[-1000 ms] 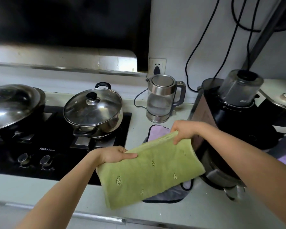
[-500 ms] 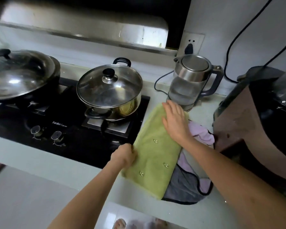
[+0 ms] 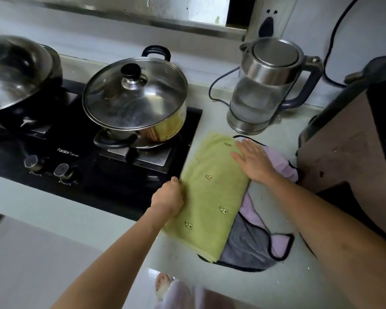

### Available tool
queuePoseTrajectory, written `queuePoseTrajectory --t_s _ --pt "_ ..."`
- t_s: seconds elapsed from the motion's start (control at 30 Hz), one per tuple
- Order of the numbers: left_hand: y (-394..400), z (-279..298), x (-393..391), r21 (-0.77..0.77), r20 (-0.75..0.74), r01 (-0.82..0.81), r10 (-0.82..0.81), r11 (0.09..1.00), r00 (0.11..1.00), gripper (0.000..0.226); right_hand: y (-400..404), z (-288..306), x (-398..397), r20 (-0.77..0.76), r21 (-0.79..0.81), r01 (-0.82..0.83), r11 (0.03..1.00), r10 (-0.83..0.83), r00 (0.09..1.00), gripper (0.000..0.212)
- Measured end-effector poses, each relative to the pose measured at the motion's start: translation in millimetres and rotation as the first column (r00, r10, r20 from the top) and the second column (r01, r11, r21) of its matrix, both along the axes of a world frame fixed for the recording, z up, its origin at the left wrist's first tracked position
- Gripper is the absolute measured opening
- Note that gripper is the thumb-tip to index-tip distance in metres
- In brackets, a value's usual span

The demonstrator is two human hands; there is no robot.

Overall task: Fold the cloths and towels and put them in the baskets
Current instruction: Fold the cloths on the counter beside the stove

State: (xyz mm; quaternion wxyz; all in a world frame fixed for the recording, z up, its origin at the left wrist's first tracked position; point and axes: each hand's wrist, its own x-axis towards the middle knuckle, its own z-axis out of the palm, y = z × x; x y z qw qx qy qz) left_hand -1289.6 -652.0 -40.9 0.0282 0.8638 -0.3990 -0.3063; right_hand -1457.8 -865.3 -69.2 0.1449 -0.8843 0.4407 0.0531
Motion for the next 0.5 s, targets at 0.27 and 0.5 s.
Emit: queuePoseTrajectory --t_s 0.27,0.5 --pt "37 9 12 0.0 -0.337 -0.092 0.087 0.996 0.937 0.034 101 49 -6 0.177 -0.059 -0.329 0.943 0.334 0.926 0.061" --pt "45 13 34 -0.103 -0.566 -0.352 0.237 0.93 0.79 0.046 217 58 -26 0.053 -0.039 -0.394 0.918 0.396 0.917 0.087"
